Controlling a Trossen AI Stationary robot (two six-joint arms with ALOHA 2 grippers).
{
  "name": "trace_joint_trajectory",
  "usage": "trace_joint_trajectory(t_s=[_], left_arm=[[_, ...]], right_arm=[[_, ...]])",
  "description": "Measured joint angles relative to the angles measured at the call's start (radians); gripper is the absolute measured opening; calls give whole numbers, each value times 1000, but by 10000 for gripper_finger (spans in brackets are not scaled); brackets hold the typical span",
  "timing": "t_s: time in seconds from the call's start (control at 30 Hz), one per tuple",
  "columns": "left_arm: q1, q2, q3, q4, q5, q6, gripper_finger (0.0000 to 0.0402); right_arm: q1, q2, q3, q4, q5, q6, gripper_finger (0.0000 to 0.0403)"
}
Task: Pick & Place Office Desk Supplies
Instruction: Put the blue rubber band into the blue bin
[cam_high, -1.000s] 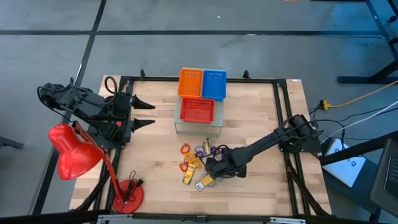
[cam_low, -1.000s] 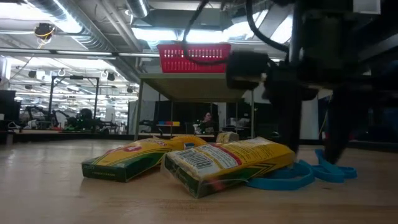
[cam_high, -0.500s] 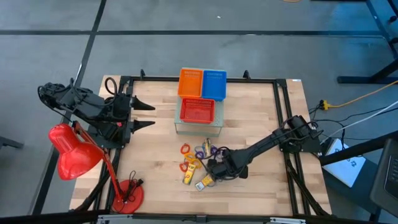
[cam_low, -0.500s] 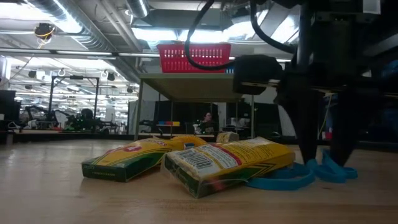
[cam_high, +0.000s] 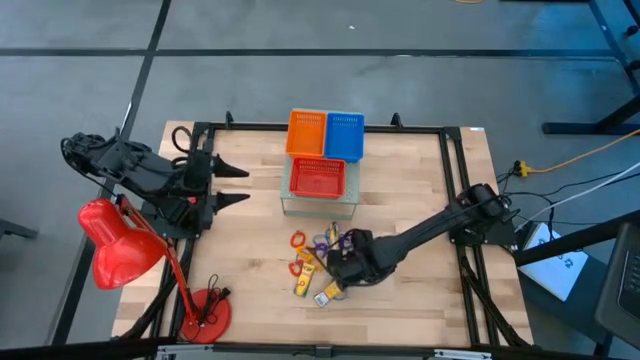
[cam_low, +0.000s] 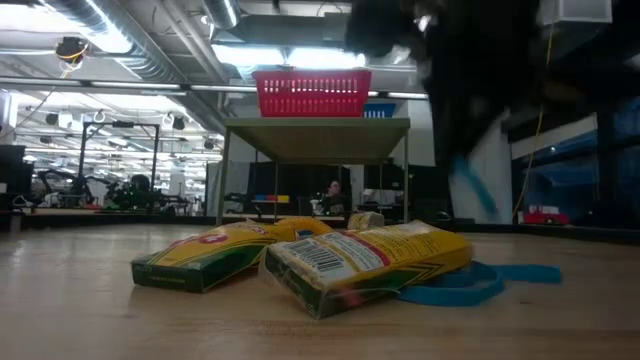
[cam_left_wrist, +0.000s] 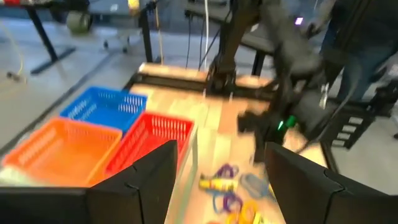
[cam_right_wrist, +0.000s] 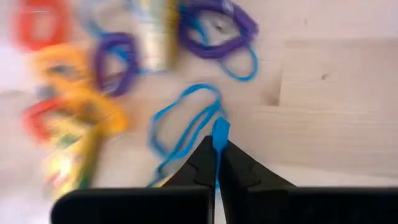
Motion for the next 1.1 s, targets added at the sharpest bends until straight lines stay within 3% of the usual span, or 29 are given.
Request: trace_joint_trajectory(t_s=[0.17, 0.37, 0.53, 0.67, 0.83, 1.1], left_arm=[[-5, 4, 0, -137, 10, -121, 240], [-76, 5, -59, -188, 71, -255, 240], [-179, 8, -205, -152, 80, -448, 240], [-256, 12, -341, -9, -14, -553, 240], [-285, 14, -428, 174, -128, -557, 240], [-284, 13, -430, 187, -241, -541, 240]], right_arm=[[7, -16, 226, -272, 81, -116, 3], [36, -19, 473, -351, 227, -267, 1], [13, -20, 635, -462, 465, -330, 1], [-79, -21, 721, -566, 595, -438, 1], [-243, -21, 774, -549, 551, -732, 1], [-504, -31, 779, -526, 467, -998, 0]])
